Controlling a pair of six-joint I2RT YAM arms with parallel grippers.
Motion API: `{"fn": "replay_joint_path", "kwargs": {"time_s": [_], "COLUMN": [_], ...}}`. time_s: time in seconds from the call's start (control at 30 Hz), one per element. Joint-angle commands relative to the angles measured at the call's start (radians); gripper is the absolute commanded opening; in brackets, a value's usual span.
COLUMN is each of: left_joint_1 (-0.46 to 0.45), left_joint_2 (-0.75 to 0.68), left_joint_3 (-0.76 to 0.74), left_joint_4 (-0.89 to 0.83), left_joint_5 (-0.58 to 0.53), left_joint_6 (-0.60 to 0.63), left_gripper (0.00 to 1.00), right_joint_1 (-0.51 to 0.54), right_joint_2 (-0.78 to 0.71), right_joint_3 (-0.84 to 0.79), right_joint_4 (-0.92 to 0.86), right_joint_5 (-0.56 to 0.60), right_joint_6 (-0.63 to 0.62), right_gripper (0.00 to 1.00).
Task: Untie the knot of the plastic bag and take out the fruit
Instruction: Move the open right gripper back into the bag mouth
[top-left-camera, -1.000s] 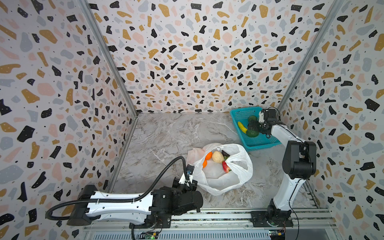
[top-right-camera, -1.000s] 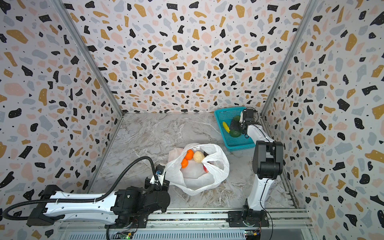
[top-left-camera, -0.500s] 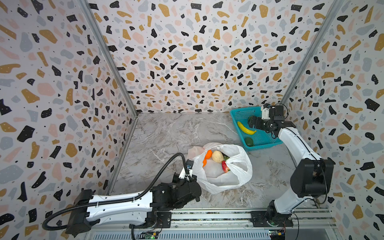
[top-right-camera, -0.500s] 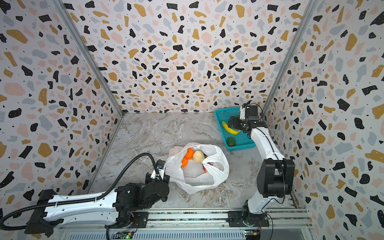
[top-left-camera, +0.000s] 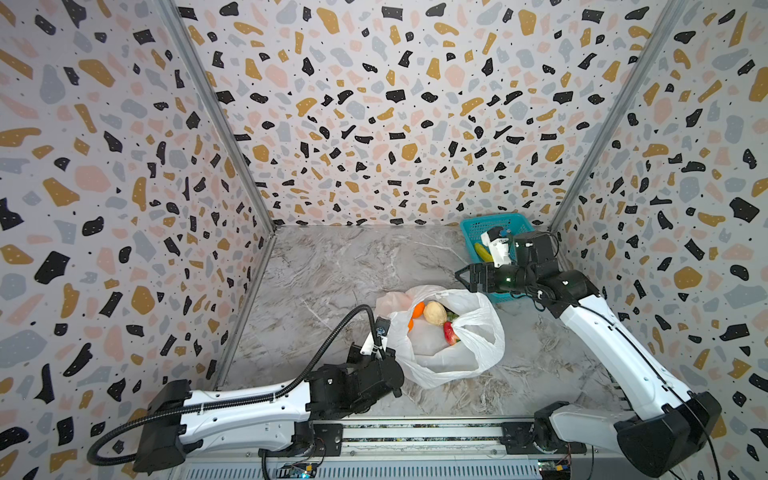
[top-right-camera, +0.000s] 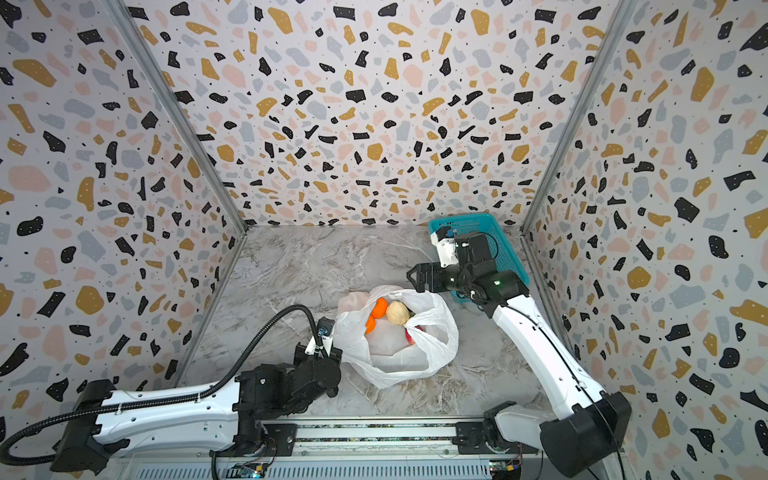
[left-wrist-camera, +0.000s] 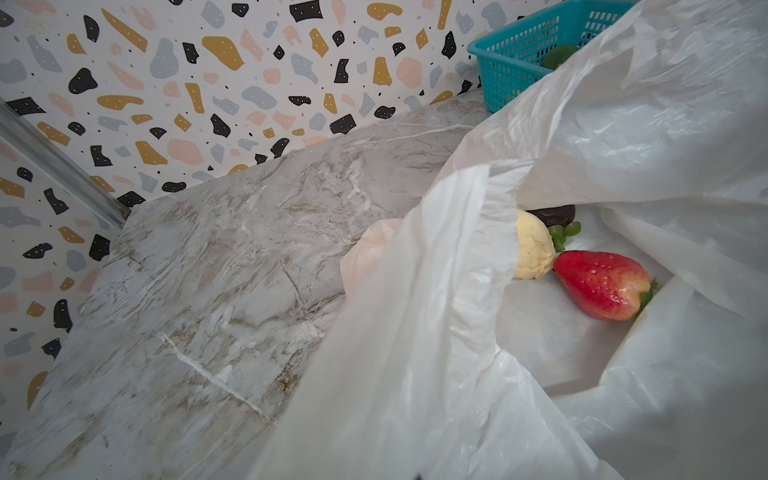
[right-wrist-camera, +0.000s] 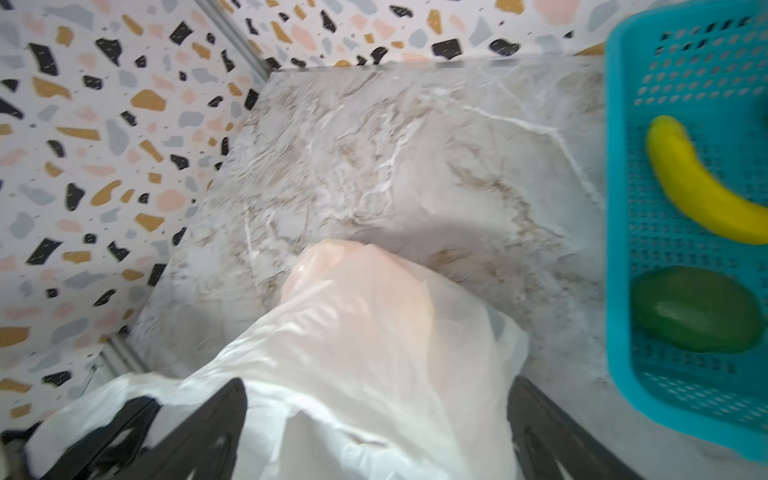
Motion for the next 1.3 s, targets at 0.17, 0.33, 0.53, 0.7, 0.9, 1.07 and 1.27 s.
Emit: {"fn": "replay_joint_path", "kwargs": {"time_s": [0.17,0.33,0.53,0.7,0.9,1.07,1.27], "left_joint_1": [0.022,0.027,0.033,0.045,0.081,0.122,0.152], "left_joint_2": [0.004,0.004,0.007,0.007,0.007,0.013,0.033], "left_joint_3": [-0.009,-0.011,-0.012,-0.014,-0.019,-0.025,-0.019], "left_joint_4": [0.059,0.071,0.081,0.093,0.116,0.144,0.170], "left_joint_5": [0.005,0.007,0.010,0.018,0.047,0.093,0.129], "left_joint_6": [0.039,0.047,0.055,0.067,0.080,0.097,0.112], "left_gripper": [0.00,0.00,0.00,0.00,0.00,0.00,0.00], "right_joint_1": [0.210,0.360,0.498,0.568,0.616,0.617,0.566], "right_joint_2": [-0.087,-0.092,-0.060,-0.010,0.037,0.083,0.168], "right_joint_3": [0.003,-0.097,-0.228,-0.310,-0.402,-0.441,-0.425], "right_joint_4": [-0.046,0.020,0.138,0.208,0.263,0.308,0.338], "right_joint_5": [0.088,0.138,0.290,0.406,0.488,0.483,0.397], "right_joint_6": [0.133,0.198,0.184,0.141,0.094,0.084,0.090], "right_gripper": [0.95,0.94,0.90,0.85,0.80,0.80,0.79]}}
